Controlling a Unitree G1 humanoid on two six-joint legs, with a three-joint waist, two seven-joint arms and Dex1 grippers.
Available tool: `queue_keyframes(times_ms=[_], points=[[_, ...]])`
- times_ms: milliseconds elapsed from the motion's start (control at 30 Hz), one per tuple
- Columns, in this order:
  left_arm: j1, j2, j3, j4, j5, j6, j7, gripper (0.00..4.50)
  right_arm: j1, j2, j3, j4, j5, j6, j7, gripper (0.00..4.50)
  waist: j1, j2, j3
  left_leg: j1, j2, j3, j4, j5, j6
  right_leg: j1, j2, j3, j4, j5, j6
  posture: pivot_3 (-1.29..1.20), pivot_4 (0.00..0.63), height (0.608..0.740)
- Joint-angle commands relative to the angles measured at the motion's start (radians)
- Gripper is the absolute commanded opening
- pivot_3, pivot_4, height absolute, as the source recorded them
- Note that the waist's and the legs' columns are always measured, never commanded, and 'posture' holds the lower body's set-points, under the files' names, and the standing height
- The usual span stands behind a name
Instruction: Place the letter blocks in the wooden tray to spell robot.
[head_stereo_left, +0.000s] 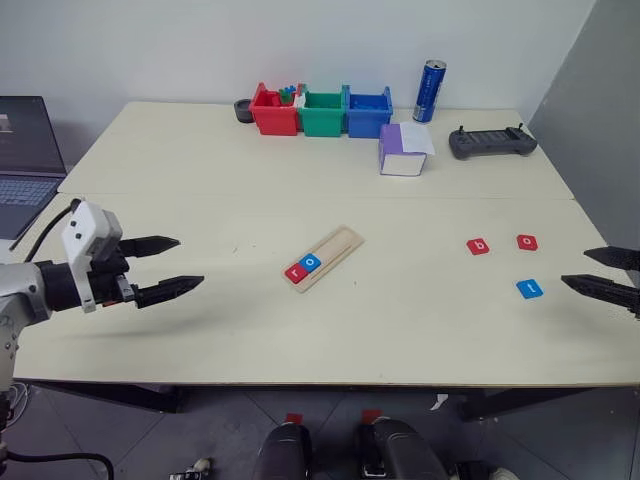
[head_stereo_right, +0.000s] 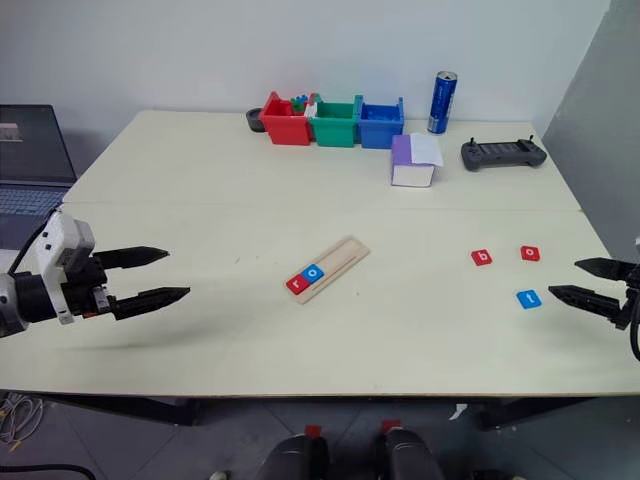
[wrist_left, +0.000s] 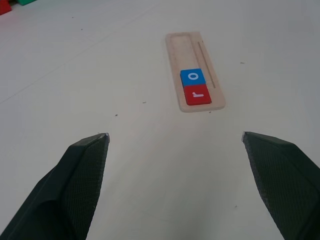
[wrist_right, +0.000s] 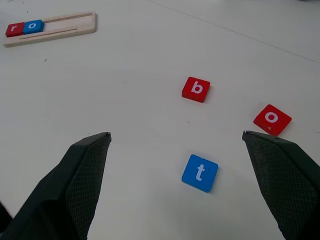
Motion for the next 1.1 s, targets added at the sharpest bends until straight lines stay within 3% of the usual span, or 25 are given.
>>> queue_keyframes(times_ms=[33,300,467,767,1100], points=[[-0.01,0.012,0.035,-0.024,-0.011,-0.027,-0.007,4.5,-0.022,-0.022,0.003,0.011,-0.008,-0.03,0.014,4.47,0.0,0.0,0.0,0.0,0.0,0.0,0.0,0.0,0.0,0.0,0.0,0.0,0.0,0.0,0.0,0.0,0.15,0.74],[-0.016,-0.006,-0.007,-0.03,0.009,-0.052,-0.005,4.5,-0.036,-0.013,0.013,0.001,-0.013,-0.031,0.004,4.47,0.0,0.0,0.0,0.0,0.0,0.0,0.0,0.0,0.0,0.0,0.0,0.0,0.0,0.0,0.0,0.0,0.15,0.74],[-0.112,-0.067,-0.144,-0.013,0.088,-0.108,0.039,4.5,-0.096,0.041,0.105,-0.135,0.023,0.017,-0.019,4.47,0.001,0.001,0.0,0.001,0.0,0.0,0.001,0.0,0.0,0.001,0.0,0.0,0.001,0.0,0.0,0.0,0.15,0.74],[-0.262,-0.288,-0.358,0.058,0.244,-0.219,0.177,4.5,-0.193,0.228,0.337,-0.464,0.068,0.16,-0.171,4.47,0.002,0.001,0.0,-0.001,0.0,0.0,0.001,0.0,0.0,0.0,0.001,0.001,0.001,0.0,0.0,0.0,0.15,0.74],[-0.286,-0.452,-0.446,0.121,0.355,-0.254,0.32,4.5,-0.226,0.348,0.464,-0.556,0.073,0.209,-0.261,4.47,-0.001,0.0,-0.001,-0.001,0.0,0.0,0.003,0.0,0.0,0.0,0.001,0.002,0.002,0.001,0.001,0.0,0.15,0.74]])
